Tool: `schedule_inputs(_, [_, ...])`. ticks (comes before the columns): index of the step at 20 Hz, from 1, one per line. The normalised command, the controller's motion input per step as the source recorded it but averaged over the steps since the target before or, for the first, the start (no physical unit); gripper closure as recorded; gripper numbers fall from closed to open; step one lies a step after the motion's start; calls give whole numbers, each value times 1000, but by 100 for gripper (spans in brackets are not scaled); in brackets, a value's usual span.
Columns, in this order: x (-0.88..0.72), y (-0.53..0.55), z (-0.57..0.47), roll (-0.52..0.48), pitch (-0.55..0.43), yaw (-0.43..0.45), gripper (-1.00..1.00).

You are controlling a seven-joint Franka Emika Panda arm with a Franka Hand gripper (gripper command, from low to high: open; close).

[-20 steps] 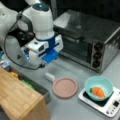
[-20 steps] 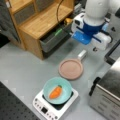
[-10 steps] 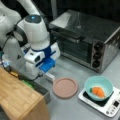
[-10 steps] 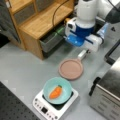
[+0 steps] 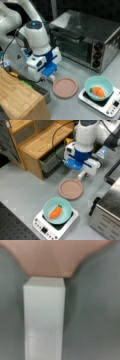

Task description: Pick up the pan. Place the pan on the table. Pick up the bowl. Place the bowl on the stove.

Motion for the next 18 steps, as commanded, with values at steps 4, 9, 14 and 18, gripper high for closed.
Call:
schedule_inputs(4, [174,60,-117,23,-21,-92,-100])
schedule_inputs(9, [153,37,-95,-30,-1,-80,-100])
schedule_inputs(14, [98,11,-32,-46,15,-52,-100])
schedule_inputs(18, [59,5,-44,-113,14,-33,-100])
